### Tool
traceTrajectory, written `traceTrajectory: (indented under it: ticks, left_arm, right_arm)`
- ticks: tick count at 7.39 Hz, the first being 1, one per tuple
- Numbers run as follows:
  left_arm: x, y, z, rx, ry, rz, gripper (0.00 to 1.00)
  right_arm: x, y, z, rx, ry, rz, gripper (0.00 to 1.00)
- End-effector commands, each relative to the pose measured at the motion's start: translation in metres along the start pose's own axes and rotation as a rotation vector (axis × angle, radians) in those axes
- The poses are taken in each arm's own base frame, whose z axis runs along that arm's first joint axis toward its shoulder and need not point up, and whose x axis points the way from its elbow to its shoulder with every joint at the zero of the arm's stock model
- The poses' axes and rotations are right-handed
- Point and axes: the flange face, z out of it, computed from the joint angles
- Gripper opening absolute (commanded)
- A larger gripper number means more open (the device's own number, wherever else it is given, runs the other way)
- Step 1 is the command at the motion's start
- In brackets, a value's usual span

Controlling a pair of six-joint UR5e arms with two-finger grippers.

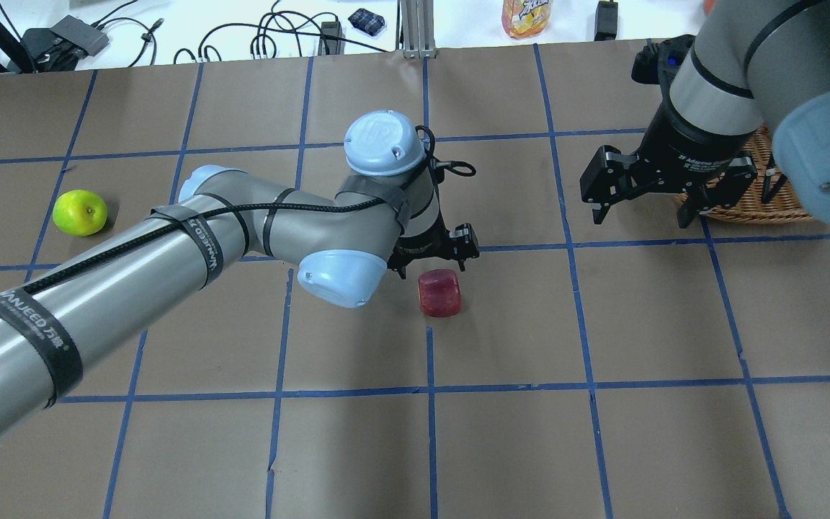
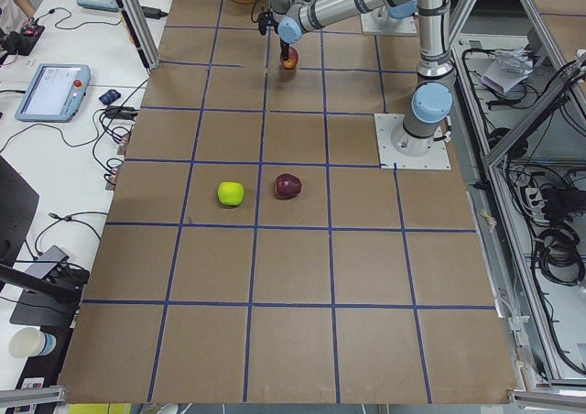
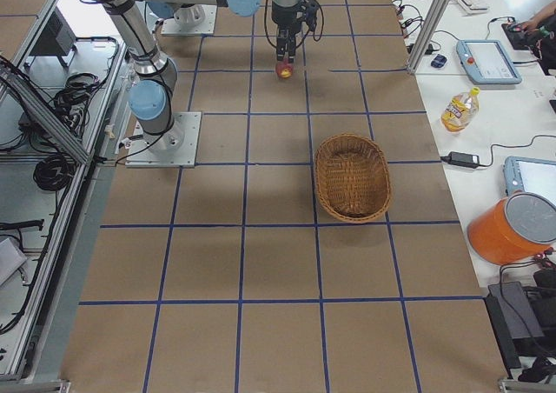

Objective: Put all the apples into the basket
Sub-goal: 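Grasp the pink-red apple with right gripper while left reaches dark red apple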

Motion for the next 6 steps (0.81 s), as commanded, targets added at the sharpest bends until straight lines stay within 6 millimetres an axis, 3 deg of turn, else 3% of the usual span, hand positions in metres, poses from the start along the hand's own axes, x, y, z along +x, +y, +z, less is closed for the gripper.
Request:
traceTrajectory:
  ticks: [1,2,3,4,6]
  left_arm:
    - [-0.077,-0.048,-0.100,-0.032,-0.030,0.046,1.00]
    - [-0.145,-0.051,-0.123,-0.117,-0.162,0.108,1.00]
    - [-0.206,-0.057,-0.135,-0.135,-0.188,0.134,1.00]
    - [-0.270,-0.061,-0.137,-0.160,-0.159,0.193,1.00]
    - [-0.404,-0.056,-0.122,-0.190,-0.102,0.153,1.00]
  right_arm:
    - [-0.002,-0.004,0.016,-0.022,-0.006,0.013,1.00]
    - [-0.006,-0.016,0.031,-0.028,-0.013,0.018,1.00]
    - [-0.014,-0.037,0.051,-0.011,-0.018,0.027,1.00]
    - [-0.049,-0.048,0.077,-0.015,-0.013,-0.014,1.00]
    - [-0.143,-0.046,0.143,-0.047,-0.039,-0.014,1.00]
